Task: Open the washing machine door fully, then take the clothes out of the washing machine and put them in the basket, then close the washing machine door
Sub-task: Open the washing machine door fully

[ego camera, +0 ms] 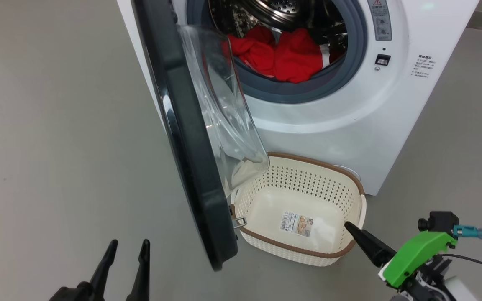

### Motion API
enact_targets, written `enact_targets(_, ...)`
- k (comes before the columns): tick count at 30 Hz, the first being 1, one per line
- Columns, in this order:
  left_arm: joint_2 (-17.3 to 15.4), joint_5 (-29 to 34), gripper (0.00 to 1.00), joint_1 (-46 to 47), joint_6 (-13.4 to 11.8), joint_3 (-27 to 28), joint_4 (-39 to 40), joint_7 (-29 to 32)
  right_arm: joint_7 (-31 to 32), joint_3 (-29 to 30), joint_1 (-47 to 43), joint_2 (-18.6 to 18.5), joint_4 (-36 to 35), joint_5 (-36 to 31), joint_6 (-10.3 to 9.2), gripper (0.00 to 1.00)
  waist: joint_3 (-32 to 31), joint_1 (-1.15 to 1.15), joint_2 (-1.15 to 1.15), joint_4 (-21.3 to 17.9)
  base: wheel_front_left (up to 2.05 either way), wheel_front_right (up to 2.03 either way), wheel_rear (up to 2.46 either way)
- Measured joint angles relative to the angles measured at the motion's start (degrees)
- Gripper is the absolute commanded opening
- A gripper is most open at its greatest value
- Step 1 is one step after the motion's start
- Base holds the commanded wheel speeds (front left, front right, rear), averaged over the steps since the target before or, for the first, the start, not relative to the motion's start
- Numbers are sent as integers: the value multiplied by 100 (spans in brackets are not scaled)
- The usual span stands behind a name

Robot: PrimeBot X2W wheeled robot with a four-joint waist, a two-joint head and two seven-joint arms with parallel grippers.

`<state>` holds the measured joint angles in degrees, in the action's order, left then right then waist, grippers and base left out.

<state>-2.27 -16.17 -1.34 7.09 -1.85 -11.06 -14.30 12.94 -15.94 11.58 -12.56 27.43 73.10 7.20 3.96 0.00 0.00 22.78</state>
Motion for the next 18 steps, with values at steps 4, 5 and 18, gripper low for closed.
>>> enact_targets(4, 0, 5, 100, -1, 0, 16, -23, 0, -881, -521, -18, -214, 152, -423, 0, 100, -18, 0, 0, -28, 0, 0, 0)
enact_targets(5, 0, 5, 100, -1, 0, 19, -26, 0, -1094, -646, -18, -271, 191, -524, 0, 100, -22, 0, 0, -32, 0, 0, 0)
enact_targets(18, 0, 15, 100, -4, 1, 65, -56, 0, -2714, -1224, 76, -548, 659, -1827, 1, 100, -70, 0, 0, -86, 0, 0, 0)
